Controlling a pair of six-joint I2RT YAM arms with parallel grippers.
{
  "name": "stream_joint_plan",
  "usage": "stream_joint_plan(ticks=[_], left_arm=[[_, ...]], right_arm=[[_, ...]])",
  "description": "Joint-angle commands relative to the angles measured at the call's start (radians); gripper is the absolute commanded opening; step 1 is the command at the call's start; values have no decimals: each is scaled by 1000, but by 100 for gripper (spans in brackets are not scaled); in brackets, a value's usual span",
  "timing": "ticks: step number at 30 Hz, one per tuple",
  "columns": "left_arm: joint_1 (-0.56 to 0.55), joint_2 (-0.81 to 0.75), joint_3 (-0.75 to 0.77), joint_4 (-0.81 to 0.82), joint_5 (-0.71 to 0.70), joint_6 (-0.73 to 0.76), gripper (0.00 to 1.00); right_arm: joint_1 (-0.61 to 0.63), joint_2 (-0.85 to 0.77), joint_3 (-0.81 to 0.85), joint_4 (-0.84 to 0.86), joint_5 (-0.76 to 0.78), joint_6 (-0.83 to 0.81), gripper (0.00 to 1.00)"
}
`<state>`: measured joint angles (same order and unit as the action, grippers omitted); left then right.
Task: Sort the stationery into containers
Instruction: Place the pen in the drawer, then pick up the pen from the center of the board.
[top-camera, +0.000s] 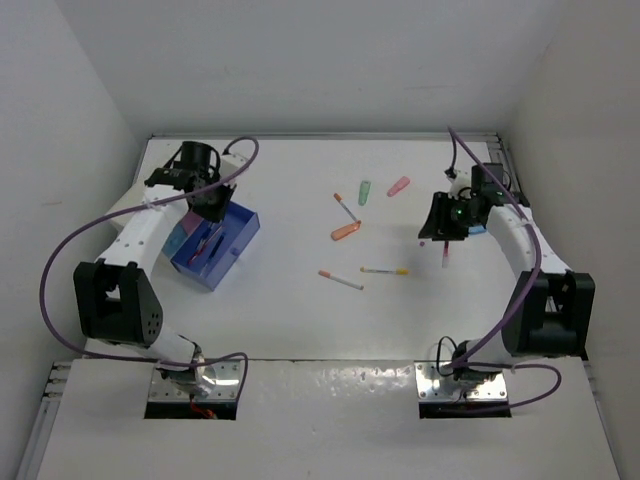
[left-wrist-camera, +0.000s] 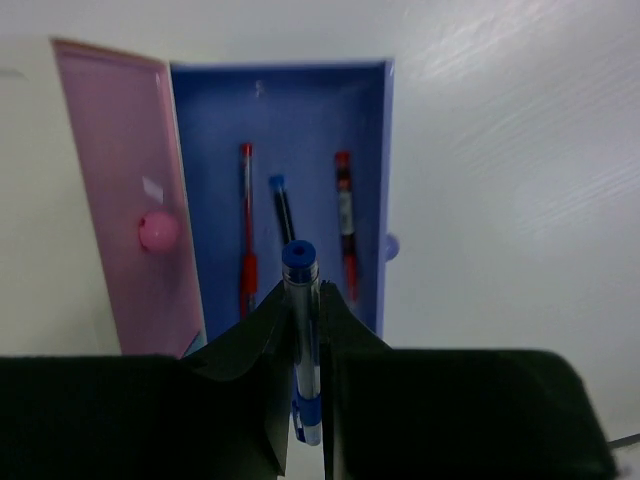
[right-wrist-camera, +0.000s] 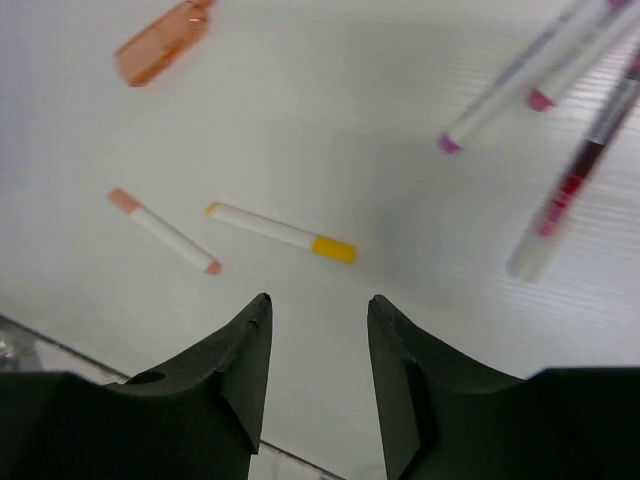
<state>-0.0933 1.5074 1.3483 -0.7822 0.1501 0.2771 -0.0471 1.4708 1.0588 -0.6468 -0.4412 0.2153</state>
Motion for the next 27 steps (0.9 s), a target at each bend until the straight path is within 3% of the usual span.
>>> stream_joint_plan(ticks=[1, 9, 14, 18, 20, 27], left_arm=[[-19, 2, -12, 1, -145, 125, 4], [-19, 39, -95, 99, -165, 134, 19], [-17, 73, -68, 106, -175, 111, 27], [-17, 94, -15, 81, -185, 86, 50], [-14, 88, -6, 86, -190, 79, 55], [-16, 37, 29, 86, -156, 37, 56]], right_arm=[[-42, -5, 3, -5, 102, -90, 42], [-65, 75, -13, 33, 206, -119, 40], [-63, 152, 18, 32, 280, -113, 39], [-63, 190, 27, 47, 364, -119, 38], [-65, 200, 29, 50, 393, -125, 38], [-65, 259, 36, 90, 479, -157, 39]])
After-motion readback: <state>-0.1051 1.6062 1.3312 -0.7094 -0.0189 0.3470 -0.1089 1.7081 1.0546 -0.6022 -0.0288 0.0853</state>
